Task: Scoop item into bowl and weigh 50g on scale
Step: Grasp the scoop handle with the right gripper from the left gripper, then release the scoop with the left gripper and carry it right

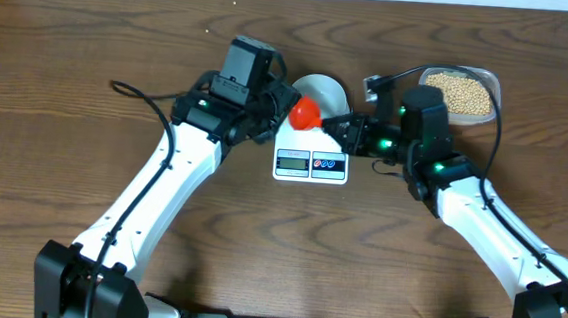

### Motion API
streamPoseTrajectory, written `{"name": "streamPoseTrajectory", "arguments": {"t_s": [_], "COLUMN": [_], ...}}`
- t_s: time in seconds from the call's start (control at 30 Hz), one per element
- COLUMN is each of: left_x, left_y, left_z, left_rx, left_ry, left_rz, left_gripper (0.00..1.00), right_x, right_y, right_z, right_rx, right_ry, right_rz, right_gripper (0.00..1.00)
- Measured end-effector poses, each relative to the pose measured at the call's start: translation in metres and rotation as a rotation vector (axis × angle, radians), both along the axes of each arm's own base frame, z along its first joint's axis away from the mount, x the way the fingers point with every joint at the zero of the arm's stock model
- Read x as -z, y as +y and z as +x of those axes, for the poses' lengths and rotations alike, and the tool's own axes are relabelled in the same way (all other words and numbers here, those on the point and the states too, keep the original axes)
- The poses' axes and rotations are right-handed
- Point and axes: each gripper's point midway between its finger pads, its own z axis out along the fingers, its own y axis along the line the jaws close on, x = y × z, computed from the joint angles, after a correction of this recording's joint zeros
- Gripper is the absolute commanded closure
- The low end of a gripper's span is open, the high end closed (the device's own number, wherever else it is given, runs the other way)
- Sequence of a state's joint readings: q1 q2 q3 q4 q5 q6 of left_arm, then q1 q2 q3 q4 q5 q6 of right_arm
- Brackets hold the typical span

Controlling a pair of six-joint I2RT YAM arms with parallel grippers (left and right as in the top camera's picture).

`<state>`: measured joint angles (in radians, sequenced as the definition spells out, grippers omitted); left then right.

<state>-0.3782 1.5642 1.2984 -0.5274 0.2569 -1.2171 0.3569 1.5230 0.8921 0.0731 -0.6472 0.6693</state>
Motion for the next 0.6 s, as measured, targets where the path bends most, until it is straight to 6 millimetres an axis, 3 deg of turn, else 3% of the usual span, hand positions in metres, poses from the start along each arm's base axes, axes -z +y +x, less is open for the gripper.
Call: {"name": "streamPoseTrajectory", "arguments": {"t_s": [0.27,0.4,0.6], "left_x": [-0.004,-0.005,0.011], "left_y": [0.027,0.023,0.016], "left_z": [0.008,0.006,-0.021], "left_rx": [0.200,0.360,0.559], "left_ry": [-0.144,-0.218,-0.191], "left_rz": [0.184,0.262,0.352], "left_gripper": [0.48,0.61,0.57], "right_x": [-0.029,-0.041,-0.063], "right_y": [-0.035,-0.068,-0.120], "right_z": [0.000,-0.004,0.002], "right_rx": [0.043,0.107,0.229], "right_ry": [-0.099,-0.102,-0.134], "right_rz": [-0.044,-0.124,-0.232], "right_gripper": [0.99,0.99,0.99]}}
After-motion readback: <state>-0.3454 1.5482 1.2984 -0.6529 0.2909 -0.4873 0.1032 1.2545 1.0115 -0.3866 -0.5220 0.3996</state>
